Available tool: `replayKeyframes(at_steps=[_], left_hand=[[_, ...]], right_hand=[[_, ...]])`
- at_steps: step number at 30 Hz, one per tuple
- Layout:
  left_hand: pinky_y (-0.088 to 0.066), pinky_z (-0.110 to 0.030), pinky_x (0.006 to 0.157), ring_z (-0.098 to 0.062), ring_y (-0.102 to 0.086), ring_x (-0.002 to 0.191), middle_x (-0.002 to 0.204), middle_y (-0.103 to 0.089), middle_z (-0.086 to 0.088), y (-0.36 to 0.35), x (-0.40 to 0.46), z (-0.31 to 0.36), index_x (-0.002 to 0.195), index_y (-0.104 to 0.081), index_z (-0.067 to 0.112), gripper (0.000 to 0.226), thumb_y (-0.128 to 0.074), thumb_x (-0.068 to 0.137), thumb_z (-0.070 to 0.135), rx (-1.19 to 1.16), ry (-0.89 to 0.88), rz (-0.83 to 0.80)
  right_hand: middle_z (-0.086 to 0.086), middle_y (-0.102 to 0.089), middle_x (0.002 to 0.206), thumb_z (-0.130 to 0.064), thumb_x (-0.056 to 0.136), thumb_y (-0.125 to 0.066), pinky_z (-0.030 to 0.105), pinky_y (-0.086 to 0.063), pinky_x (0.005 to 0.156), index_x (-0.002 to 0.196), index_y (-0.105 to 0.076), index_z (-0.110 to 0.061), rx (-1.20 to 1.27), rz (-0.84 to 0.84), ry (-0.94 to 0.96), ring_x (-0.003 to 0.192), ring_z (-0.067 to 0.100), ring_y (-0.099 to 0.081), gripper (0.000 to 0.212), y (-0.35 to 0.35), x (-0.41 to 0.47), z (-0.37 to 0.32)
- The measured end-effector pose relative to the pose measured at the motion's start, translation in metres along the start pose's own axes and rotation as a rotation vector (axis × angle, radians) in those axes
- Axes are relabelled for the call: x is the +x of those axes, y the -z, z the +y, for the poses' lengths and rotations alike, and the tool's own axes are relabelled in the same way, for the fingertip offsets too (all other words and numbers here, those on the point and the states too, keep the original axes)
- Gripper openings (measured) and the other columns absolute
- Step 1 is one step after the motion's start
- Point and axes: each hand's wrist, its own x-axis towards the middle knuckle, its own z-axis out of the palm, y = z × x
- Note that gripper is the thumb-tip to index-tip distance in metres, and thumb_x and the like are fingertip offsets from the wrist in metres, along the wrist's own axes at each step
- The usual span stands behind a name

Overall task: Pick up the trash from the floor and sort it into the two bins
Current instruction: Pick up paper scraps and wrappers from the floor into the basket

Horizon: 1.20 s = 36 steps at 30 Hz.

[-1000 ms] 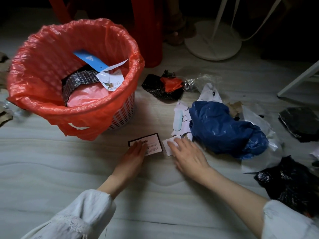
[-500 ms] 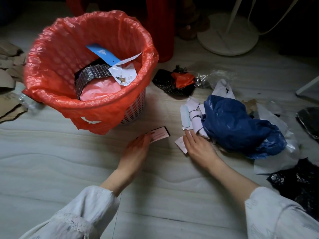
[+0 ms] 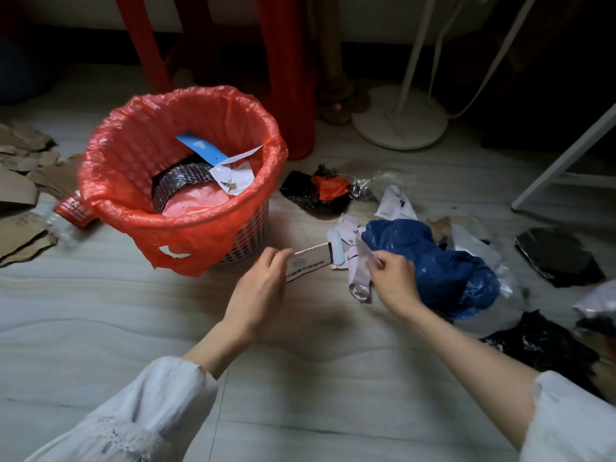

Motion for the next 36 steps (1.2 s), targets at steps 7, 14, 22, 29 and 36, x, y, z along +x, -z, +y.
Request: replayKeyframes(at_steps=[7, 14, 22, 29, 36], left_hand=[[-0.05, -0.032, 0.07, -0.02, -0.059, 0.087, 0.102, -0.063, -0.012, 0.076, 0.05, 0.037, 0.114, -0.051, 0.013, 0.025, -0.043, 0.091, 0.014, -0.137, -0.139, 0.518], [-0.054, -0.04, 0.076, -0.032, -0.062, 0.093, 0.104, -0.064, -0.016, 0.15, 0.069, -0.017, 0.11, -0.056, 0.005, 0.024, -0.054, 0.086, 0.005, 0.033, 0.208, 0.718], [-0.035, -0.032, 0.101, -0.028, -0.045, 0.12, 0.129, -0.048, -0.016, 0.155, 0.068, -0.033, 0.131, -0.045, 0.005, 0.044, -0.051, 0.087, 0.001, 0.05, 0.194, 0.507], [-0.043, -0.03, 0.068, -0.022, -0.054, 0.084, 0.097, -0.057, -0.009, 0.084, 0.047, 0.01, 0.106, -0.059, 0.008, 0.036, -0.048, 0.073, -0.002, 0.017, -0.183, 0.28], [-0.044, -0.032, 0.075, -0.023, -0.051, 0.106, 0.116, -0.051, -0.004, -0.012, 0.035, 0.004, 0.124, -0.05, 0.019, 0.035, -0.041, 0.09, 0.016, 0.179, -0.14, -0.4]], right_hand=[[0.0, -0.063, 0.094, -0.006, 0.09, -0.052, 0.023, -0.058, 0.061, 0.097, -0.058, -0.014, 0.674, 0.175, -0.104, 0.071, 0.01, -0.063, 0.012, 0.047, 0.008, -0.086], [0.007, -0.067, 0.089, -0.003, 0.091, -0.053, 0.016, -0.055, 0.058, 0.093, -0.059, -0.006, 0.865, -0.114, 0.071, 0.065, 0.006, -0.067, 0.006, 0.037, 0.009, -0.201], [0.02, -0.047, 0.13, -0.013, 0.096, -0.049, 0.028, -0.057, 0.067, 0.138, -0.035, 0.0, 0.921, -0.453, -0.035, 0.098, 0.036, -0.064, 0.046, 0.016, 0.014, -0.223], [0.022, -0.065, 0.093, -0.011, 0.098, -0.043, 0.022, -0.053, 0.057, 0.106, -0.059, 0.004, 0.582, -0.214, -0.137, 0.065, 0.018, -0.059, 0.024, 0.029, 0.017, -0.111], [0.003, -0.015, 0.155, -0.031, 0.096, -0.041, 0.036, -0.029, 0.111, 0.145, -0.025, -0.019, -0.467, -0.38, 0.176, 0.139, 0.025, -0.021, 0.053, -0.013, 0.002, 0.001]])
